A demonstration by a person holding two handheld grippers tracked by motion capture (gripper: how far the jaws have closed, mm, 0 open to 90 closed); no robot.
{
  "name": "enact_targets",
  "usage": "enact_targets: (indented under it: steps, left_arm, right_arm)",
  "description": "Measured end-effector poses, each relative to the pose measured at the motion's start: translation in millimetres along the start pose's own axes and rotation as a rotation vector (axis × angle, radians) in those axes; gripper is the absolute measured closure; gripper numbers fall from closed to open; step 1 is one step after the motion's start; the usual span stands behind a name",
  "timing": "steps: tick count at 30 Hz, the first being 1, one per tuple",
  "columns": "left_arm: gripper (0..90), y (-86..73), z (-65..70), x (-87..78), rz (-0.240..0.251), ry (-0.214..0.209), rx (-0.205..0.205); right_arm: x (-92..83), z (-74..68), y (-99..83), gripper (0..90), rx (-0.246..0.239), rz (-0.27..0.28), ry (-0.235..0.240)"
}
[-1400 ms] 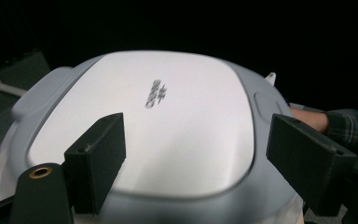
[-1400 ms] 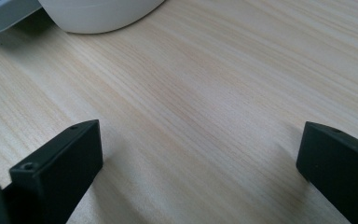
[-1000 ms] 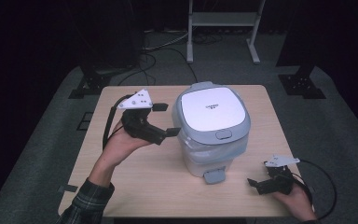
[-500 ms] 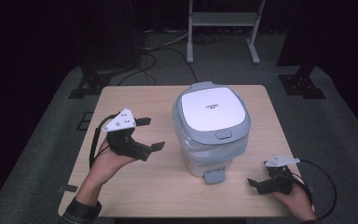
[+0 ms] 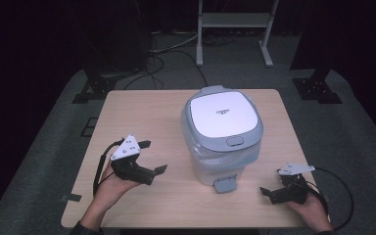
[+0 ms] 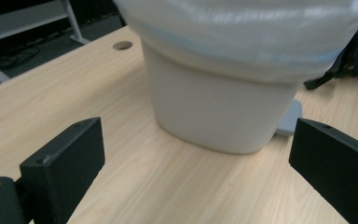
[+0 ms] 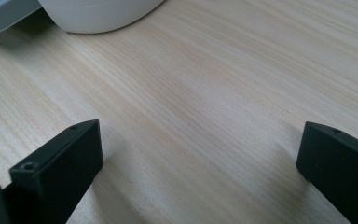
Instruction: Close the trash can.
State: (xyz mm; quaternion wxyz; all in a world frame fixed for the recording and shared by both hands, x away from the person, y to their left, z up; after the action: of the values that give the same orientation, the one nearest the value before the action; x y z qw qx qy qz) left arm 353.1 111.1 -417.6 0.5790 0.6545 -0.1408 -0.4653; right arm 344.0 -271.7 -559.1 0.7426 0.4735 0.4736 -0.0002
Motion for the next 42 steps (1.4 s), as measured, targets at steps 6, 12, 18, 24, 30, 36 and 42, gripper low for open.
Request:
enact_targets:
  steps: [6,12,18,24,30,36,42]
  left_arm:
    - [2.1,-26.4,-5.6,3.7,-0.035,0.021,-0.012]
    - [2.1,-50.2,-10.8,6.6,-0.071,0.049,-0.011]
    - [2.1,-72.8,-16.5,8.5,-0.112,0.065,-0.019]
    - [2.1,-89.4,-20.9,7.6,-0.15,0.074,-0.036]
    - [2.1,-107.8,-27.1,9.1,-0.212,0.085,-0.046]
    - [2.1,-125.9,-35.7,13.0,-0.288,0.098,-0.056]
    - [0.8,-138.8,-38.9,16.8,-0.34,0.099,-0.062]
  right_arm:
    - [0.0,0.0,0.0,0.0,0.0,0.0,0.0]
    - [-0.1,-0.1,0.0,0.0,0.0,0.0,0.0]
    - [0.0,0.0,0.1,0.0,0.0,0.0,0.0]
    - [0.0,-0.1,0.0,0.0,0.0,0.0,0.0]
    - [0.0,0.0,0.0,0.0,-0.001,0.0,0.0]
    - [0.0,-0.1,0.0,0.0,0.0,0.0,0.0]
    - [0.0,-0.1,0.0,0.0,0.0,0.0,0.0]
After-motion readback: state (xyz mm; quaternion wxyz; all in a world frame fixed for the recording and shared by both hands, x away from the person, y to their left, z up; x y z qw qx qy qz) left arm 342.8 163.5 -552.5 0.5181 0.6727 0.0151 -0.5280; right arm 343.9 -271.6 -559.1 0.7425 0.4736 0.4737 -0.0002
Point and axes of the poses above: each handheld gripper's, and its own axes: x roughly forward along the jaws, y roughly out of its top, z roughly to its right, the point moved 10 cm from there along x, roughly forward along the jaws, and after that the axes turned 9 degrees about -x, right-handed, at the moved point
